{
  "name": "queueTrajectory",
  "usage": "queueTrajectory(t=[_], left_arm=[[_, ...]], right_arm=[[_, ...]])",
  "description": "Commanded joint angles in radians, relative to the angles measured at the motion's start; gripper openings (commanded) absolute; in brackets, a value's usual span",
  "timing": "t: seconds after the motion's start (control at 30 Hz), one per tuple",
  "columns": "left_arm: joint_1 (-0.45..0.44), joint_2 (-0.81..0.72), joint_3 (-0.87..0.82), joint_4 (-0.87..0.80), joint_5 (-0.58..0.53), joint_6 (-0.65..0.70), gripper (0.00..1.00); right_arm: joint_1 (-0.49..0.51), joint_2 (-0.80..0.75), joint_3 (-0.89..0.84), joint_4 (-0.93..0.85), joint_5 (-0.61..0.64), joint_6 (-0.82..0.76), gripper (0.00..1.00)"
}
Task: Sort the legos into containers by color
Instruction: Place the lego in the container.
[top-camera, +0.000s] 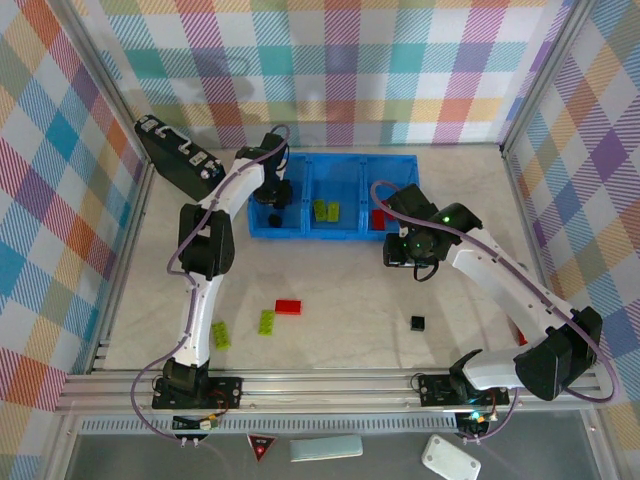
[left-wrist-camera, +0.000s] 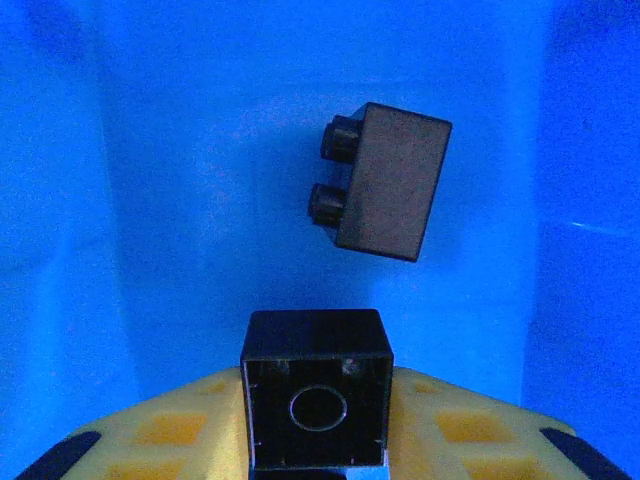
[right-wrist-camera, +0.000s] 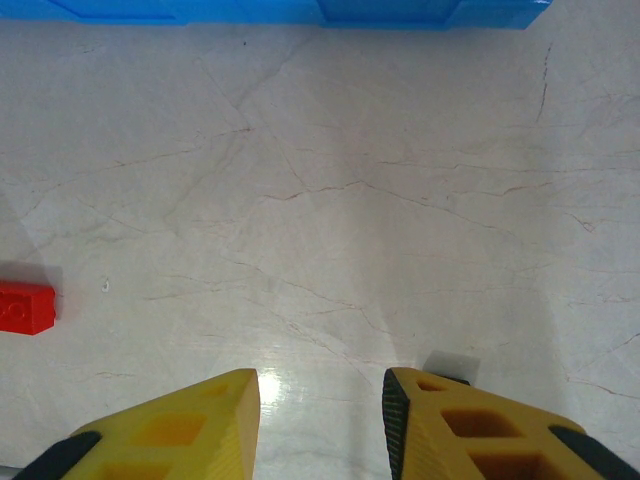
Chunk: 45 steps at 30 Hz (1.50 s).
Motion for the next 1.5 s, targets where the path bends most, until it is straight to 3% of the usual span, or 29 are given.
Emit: queueTrajectory(t=[0.0, 0.83, 1.17, 1.47], left_arm=[[0.014, 0.022, 0.035, -0.047, 0.006, 0.011, 0.37], [0.015, -0.004, 0.056, -0.062, 0.028, 0.000, 0.44], [0.015, -0.078, 0.045, -0.086, 0.042, 0.002, 0.45], [0.015, -0.212, -0.077, -0.065, 0.049, 0.005, 0.45]], right_arm=[[0.006, -0.021, 0.005, -0.030, 0.004, 0.010, 0.39], [0.006, -0.053, -0.003, -0.037, 0.010, 0.018, 0.40], [0.006, -0.043, -0.031, -0.017, -0.010, 0.023, 0.40], [0.025, -0.002, -0.059, 0.026, -0.069, 0.040, 0.40]])
